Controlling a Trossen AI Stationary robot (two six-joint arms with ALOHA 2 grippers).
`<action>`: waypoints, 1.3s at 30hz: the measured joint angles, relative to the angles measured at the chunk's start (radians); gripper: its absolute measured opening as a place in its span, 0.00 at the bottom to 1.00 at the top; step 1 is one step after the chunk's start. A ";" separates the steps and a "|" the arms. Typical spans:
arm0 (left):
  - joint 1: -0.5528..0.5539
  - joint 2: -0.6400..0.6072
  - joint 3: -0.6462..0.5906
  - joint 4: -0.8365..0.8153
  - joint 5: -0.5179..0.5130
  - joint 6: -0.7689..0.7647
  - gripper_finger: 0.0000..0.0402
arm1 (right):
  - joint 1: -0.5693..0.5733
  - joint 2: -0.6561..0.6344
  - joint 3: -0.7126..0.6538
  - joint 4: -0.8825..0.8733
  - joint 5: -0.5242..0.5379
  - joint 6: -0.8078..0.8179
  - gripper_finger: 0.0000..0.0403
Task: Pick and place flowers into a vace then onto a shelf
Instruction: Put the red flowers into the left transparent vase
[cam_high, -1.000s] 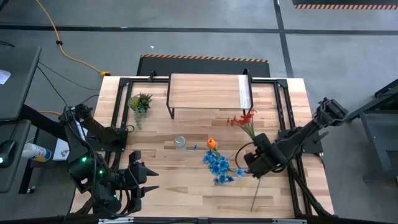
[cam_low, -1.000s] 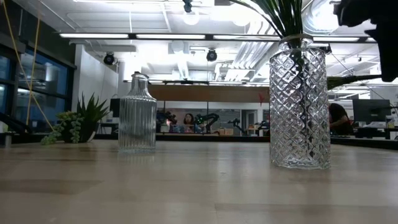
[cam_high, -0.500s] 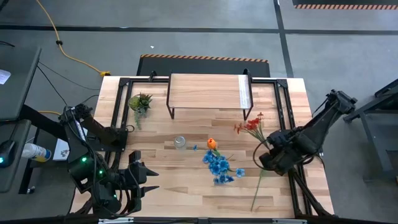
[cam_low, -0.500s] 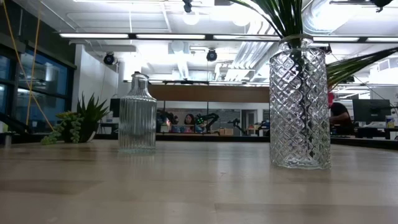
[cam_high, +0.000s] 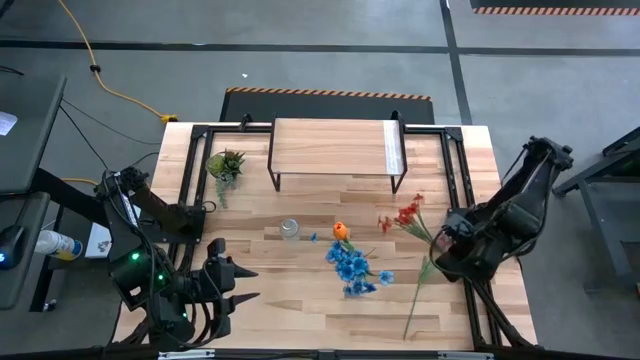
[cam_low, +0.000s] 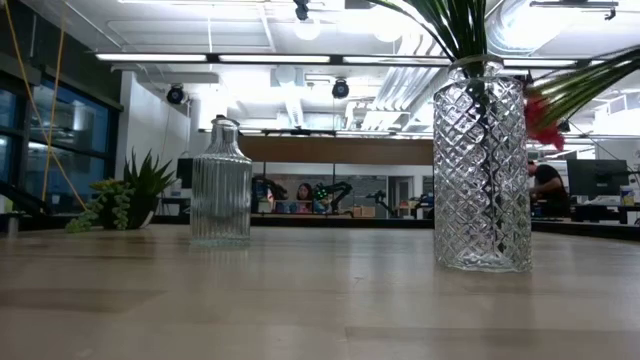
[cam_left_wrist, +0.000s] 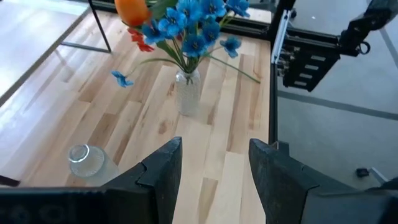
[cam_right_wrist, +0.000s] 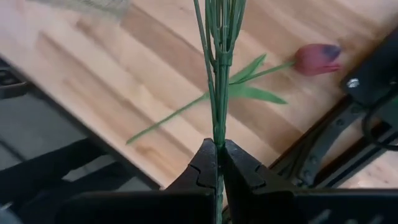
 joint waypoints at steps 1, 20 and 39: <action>0.000 0.000 0.000 0.004 -0.006 0.000 0.55 | 0.005 -0.008 0.001 0.009 0.004 -0.001 0.00; 0.000 0.000 0.000 0.099 -0.038 -0.020 0.55 | 0.019 -0.032 0.343 -0.204 0.326 -0.206 0.00; 0.000 0.000 0.000 0.180 -0.113 -0.019 0.55 | 0.009 -0.032 0.623 0.361 0.818 -1.139 0.00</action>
